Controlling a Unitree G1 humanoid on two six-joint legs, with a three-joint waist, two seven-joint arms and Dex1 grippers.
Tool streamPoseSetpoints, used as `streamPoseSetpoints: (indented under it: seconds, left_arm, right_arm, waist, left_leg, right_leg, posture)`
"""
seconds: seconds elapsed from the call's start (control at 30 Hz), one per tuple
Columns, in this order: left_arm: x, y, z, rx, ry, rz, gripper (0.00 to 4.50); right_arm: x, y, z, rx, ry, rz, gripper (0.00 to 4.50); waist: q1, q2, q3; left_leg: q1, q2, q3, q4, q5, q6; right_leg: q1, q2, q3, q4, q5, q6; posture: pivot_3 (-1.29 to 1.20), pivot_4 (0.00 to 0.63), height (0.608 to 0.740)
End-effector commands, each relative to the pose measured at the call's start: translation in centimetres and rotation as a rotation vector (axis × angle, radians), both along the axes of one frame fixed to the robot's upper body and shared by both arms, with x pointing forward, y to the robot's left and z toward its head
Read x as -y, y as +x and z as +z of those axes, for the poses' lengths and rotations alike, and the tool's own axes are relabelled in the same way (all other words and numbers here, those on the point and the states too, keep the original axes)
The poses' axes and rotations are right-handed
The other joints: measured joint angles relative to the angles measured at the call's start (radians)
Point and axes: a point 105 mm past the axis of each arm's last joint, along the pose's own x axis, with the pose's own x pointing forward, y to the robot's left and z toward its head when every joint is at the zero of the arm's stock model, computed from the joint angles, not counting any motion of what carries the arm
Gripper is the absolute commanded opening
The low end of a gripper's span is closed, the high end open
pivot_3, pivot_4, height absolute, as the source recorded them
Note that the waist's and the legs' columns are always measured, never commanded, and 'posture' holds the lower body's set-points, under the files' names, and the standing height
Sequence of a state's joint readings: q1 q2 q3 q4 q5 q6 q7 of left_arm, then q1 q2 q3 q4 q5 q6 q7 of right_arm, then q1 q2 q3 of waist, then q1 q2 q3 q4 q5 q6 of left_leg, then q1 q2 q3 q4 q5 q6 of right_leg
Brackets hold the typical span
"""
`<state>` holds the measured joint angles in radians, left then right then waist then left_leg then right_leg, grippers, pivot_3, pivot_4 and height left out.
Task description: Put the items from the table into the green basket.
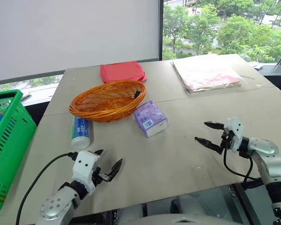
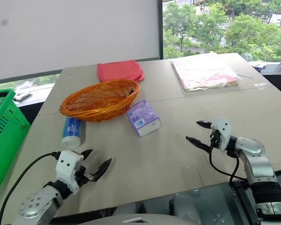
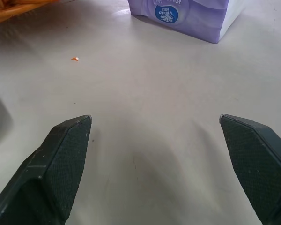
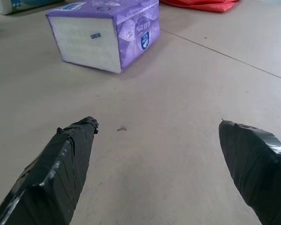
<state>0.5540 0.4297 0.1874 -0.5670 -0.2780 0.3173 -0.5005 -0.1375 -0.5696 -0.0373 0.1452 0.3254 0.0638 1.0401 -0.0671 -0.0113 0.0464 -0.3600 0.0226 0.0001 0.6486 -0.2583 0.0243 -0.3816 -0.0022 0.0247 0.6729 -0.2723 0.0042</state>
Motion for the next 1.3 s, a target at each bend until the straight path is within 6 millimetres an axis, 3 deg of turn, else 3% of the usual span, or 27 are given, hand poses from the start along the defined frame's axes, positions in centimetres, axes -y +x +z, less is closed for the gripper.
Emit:
streamPoseSetpoints:
  seconds: [0.03, 0.23, 0.4, 0.53, 0.7, 0.87, 0.97, 1.07, 1.23, 1.3]
  left_arm:
    - [0.1, 0.3, 1.3, 0.060, 0.005, -0.009, 4.47]
    - [-0.4, 0.1, 2.0, 0.085, 0.004, 0.017, 4.47]
    - [-1.4, -1.2, 4.3, 0.127, -0.034, 0.034, 4.47]
    - [-2.3, -2.2, 5.9, 0.149, -0.083, 0.035, 4.47]
    - [-2.1, -3.6, 7.6, 0.159, -0.145, 0.010, 4.47]
    - [-1.7, -4.4, 8.3, 0.168, -0.160, 0.010, 4.47]
    - [-1.3, -4.7, 8.6, 0.175, -0.171, 0.011, 4.47]
    - [-0.9, -4.9, 8.8, 0.181, -0.181, 0.009, 4.50]
    - [-1.1, -4.3, 9.2, 0.214, -0.199, 0.037, 4.50]
    - [-1.1, -4.0, 9.2, 0.216, -0.196, 0.033, 4.50]
  right_arm:
    - [-0.3, 0.6, 1.5, 0.057, -0.003, 0.021, 4.50]
    - [-2.7, 1.4, 3.1, 0.111, -0.006, 0.108, 4.50]
    - [-9.4, 3.1, 7.3, 0.218, -0.037, 0.279, 4.50]
    - [-14.2, 4.4, 9.1, 0.251, -0.072, 0.362, 4.50]
    - [-19.8, 5.8, 10.6, 0.486, -0.266, 0.511, 4.50]
    - [-22.9, 7.5, 11.2, 0.620, -0.388, 0.525, 4.50]
    - [-23.0, 8.2, 9.5, 0.633, -0.532, 0.560, 4.50]
    - [-22.9, 8.7, 9.3, 0.648, -0.564, 0.556, 3.72]
    - [-22.4, 9.1, 9.5, 0.687, -0.580, 0.552, 1.26]
    - [-22.0, 9.3, 9.7, 0.697, -0.576, 0.539, 0.62]
  waist:
    - [0.000, 0.000, 0.000]
    - [-0.003, 0.000, 0.000]
    - [-0.008, 0.000, 0.002]
    - [0.015, 0.000, 0.001]
    - [0.038, -0.001, 0.001]
    - [0.062, -0.003, 0.001]
    - [0.075, -0.003, 0.001]
    - [0.087, -0.003, 0.001]
    - [0.088, -0.002, 0.002]
    - [0.088, -0.002, 0.002]
  left_leg:
    - [0.000, 0.000, 0.000, 0.000, 0.000, 0.000]
    - [0.001, 0.000, 0.000, 0.000, 0.000, 0.000]
    - [0.000, 0.001, 0.003, 0.000, 0.000, 0.000]
    - [-0.001, 0.001, 0.001, 0.000, 0.000, 0.000]
    - [-0.003, 0.001, 0.002, 0.000, 0.000, 0.000]
    - [-0.003, 0.000, 0.003, 0.000, 0.000, 0.000]
    - [-0.003, 0.000, 0.002, 0.000, 0.000, 0.000]
    - [-0.003, 0.000, 0.002, 0.000, 0.000, 0.000]
    - [-0.003, 0.000, 0.002, 0.000, 0.000, 0.000]
    - [-0.003, 0.000, 0.001, 0.000, 0.000, 0.000]
  right_leg:
    - [0.000, 0.000, 0.000, 0.000, 0.000, 0.000]
    - [0.000, 0.000, 0.000, 0.001, 0.000, 0.000]
    - [-0.003, 0.001, 0.003, 0.004, 0.000, 0.000]
    - [-0.005, 0.002, 0.001, 0.005, 0.000, -0.001]
    - [-0.007, 0.001, 0.001, 0.004, 0.002, -0.004]
    - [-0.007, -0.002, 0.002, 0.004, 0.003, -0.005]
    - [-0.007, -0.002, 0.002, 0.004, 0.000, -0.009]
    - [-0.007, -0.002, 0.001, 0.004, 0.000, -0.009]
    - [-0.007, -0.001, 0.001, 0.005, 0.000, -0.009]
    - [-0.007, -0.001, 0.001, 0.005, 0.000, -0.010]
  posture:
    - [-0.08, 0.000, 0.740]
    - [-0.07, 0.000, 0.740]
    - [-0.01, 0.000, 0.740]
    - [0.05, 0.000, 0.740]
    - [0.11, 0.000, 0.740]
    - [0.15, 0.000, 0.740]
    - [0.18, 0.000, 0.740]
    - [0.19, 0.000, 0.740]
    - [0.16, 0.000, 0.740]
    - [0.16, 0.000, 0.740]
